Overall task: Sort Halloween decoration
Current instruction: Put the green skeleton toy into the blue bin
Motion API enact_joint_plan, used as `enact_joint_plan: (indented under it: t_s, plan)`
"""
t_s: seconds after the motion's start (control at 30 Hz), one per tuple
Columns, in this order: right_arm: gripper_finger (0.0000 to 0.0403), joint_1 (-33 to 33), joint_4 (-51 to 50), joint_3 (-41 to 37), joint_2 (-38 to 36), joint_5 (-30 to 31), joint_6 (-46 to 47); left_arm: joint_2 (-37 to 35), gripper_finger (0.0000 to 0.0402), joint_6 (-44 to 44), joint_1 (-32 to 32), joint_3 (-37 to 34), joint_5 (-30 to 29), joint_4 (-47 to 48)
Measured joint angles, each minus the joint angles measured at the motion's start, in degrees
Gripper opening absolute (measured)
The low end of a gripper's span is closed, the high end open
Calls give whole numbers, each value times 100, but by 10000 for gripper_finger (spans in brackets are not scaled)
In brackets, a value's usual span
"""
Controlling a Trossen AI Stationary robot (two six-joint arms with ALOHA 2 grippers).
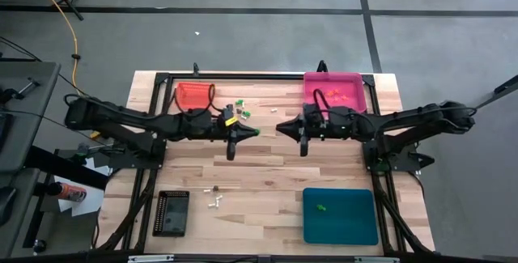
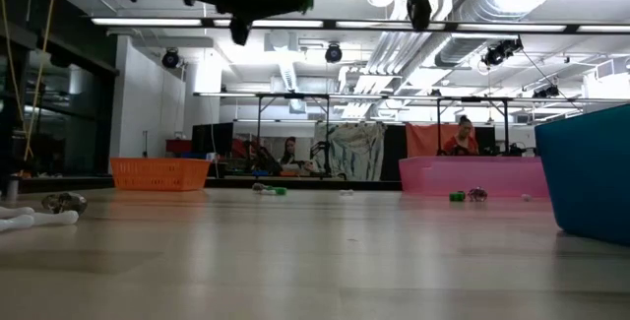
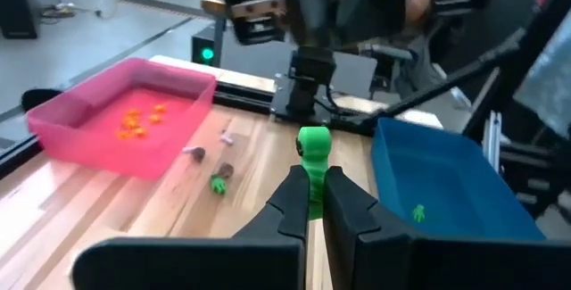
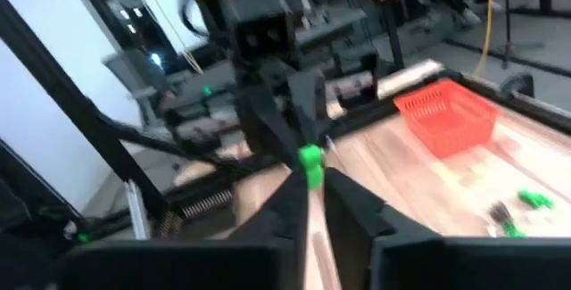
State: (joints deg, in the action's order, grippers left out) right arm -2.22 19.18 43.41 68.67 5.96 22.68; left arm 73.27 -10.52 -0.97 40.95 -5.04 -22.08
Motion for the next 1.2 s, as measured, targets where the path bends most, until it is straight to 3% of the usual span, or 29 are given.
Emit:
enact_joint_plan:
  t_s: [0.23,0.4,0.57,0.9,1.2]
  plan:
    - [162,-146,-731,691,631,4,-749,640,0,277,-2,514,251,148]
    - [195,-170,-998,890,816,10,-1108,766,0,284,-2,564,310,211]
    - [180,-168,-1144,913,849,8,-1117,758,0,354,-17,570,310,173]
    - [88,-166,-1128,910,989,-10,-1160,750,0,392,-17,570,310,167]
    - [79,-166,-999,905,1219,-22,-993,755,0,479,-17,559,312,296]
